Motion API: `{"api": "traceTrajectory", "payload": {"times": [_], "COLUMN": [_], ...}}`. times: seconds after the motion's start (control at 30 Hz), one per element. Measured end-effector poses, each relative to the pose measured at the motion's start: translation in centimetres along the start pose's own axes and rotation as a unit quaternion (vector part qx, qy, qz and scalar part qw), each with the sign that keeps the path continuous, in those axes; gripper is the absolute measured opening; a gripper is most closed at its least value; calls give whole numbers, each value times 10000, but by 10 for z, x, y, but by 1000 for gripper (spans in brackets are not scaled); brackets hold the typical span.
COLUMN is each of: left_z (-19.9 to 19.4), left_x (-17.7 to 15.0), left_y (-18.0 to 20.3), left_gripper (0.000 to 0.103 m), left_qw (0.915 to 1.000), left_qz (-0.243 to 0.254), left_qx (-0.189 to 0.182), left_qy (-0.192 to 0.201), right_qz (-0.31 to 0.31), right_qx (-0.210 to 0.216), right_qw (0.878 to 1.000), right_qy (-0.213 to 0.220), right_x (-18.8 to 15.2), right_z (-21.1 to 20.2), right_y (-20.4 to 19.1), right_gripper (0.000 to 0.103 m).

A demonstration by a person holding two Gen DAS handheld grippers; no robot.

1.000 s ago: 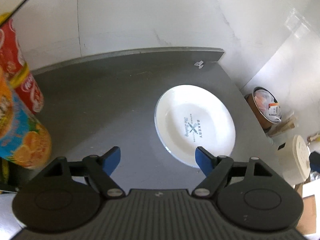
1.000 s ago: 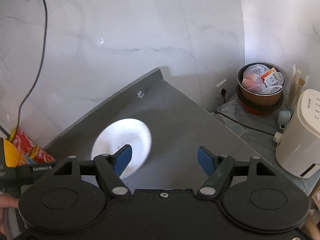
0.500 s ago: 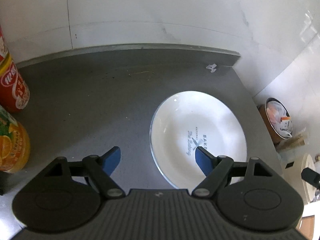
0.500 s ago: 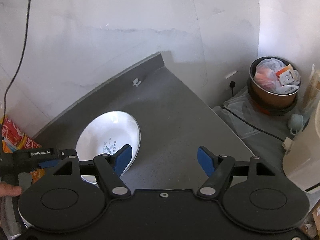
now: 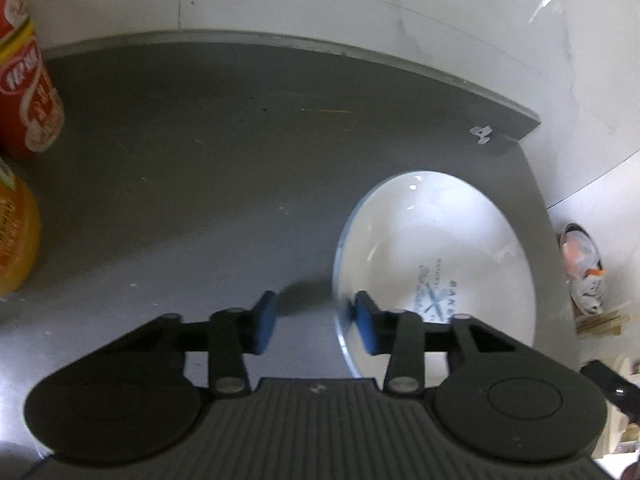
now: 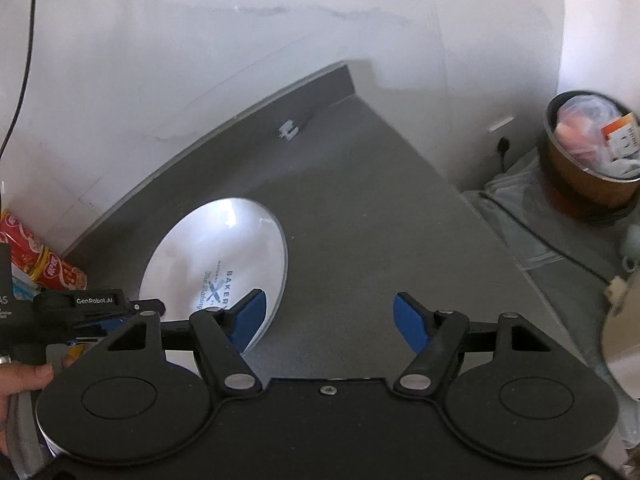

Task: Organize plates and bowls
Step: 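Close both grippers on the rim of the 'BAKERY' plate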

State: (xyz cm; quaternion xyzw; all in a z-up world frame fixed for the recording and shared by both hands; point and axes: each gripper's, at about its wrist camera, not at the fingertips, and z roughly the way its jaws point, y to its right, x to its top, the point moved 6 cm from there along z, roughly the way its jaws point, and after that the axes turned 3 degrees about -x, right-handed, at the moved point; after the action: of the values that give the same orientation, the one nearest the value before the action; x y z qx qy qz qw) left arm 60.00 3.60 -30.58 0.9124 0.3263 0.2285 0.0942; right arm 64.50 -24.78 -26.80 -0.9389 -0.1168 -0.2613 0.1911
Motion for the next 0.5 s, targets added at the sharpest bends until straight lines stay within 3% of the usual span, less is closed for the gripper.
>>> {"api": "traceTrajectory", "payload": {"times": [0.2,0.5], "left_z": [5,9], "left_x": [1,5], "left_y": [5,15], "left_gripper": [13,13], "left_qw": [9993,9998], "left_qz": [-218,-85], "left_qx": [-290,-154], "left_qy": [29,-1], "right_qz": [100,217], "right_qx": [321,613], "right_qw": [9989,9960], "right_qy": [-324,-610], "right_x": [3,5], "right_z": [32,68], "right_y": [-10,-22], "right_gripper": [60,50]}}
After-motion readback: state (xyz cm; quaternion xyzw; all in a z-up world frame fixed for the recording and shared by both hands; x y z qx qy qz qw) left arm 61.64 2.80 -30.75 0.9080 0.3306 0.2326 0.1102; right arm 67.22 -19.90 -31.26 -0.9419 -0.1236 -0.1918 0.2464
